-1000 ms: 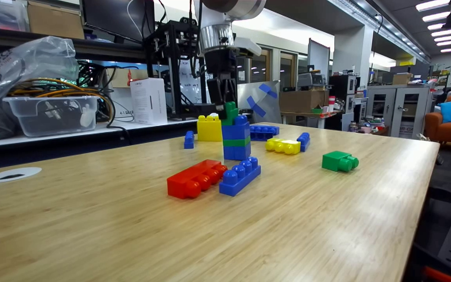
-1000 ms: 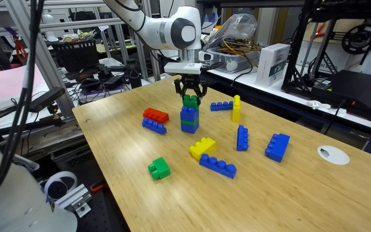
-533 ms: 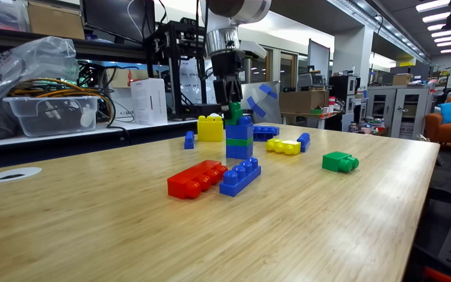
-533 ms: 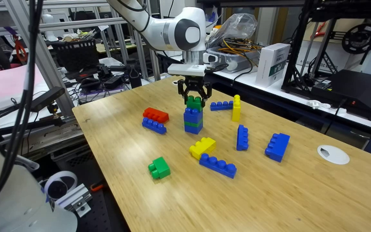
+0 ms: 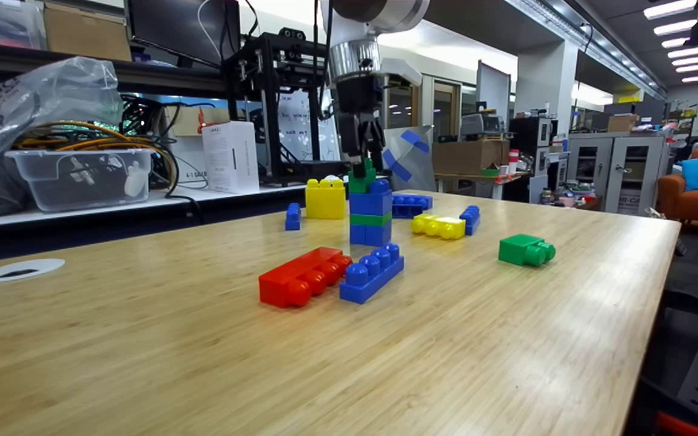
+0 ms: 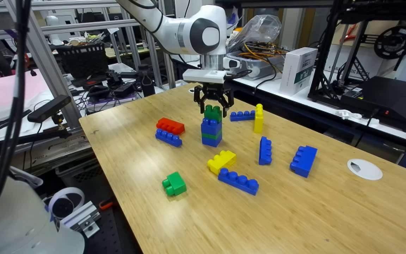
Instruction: Put the green blocks on top of the stack
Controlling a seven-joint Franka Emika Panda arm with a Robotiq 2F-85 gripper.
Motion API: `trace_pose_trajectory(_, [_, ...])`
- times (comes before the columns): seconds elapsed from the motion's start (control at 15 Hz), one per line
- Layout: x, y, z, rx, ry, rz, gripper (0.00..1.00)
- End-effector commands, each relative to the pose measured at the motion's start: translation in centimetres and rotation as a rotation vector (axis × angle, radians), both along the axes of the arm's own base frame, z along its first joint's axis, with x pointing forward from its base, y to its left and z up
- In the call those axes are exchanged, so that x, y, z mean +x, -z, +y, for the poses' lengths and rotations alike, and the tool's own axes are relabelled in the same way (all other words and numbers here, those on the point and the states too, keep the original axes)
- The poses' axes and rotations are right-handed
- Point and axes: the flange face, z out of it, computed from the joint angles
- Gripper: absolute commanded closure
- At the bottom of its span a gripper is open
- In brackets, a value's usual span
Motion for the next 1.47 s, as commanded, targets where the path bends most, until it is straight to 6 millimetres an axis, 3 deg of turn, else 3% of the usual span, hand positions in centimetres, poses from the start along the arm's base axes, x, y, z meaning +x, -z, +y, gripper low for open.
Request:
trace_pose_trajectory(0.0, [-2.8,-3.3,-0.6,0.03,0.032,-0.016,0.0])
trace_pose_trajectory(0.27, [-6.7,-6.4,-1.2,0.068,0.108,-0.013,0.0])
trace_pose_trajectory(0.47, [-9.7,-6.6,-2.3,0.072,0.156,-0.019,0.0])
trace_pose_trajectory(0.93, [-14.3,-2.9,-6.6,0.103,0.266,0.012,0.0])
trace_pose_trajectory(1.4, [-19.4,2.7,-9.8,0.148,0.328,-0.133,0.0])
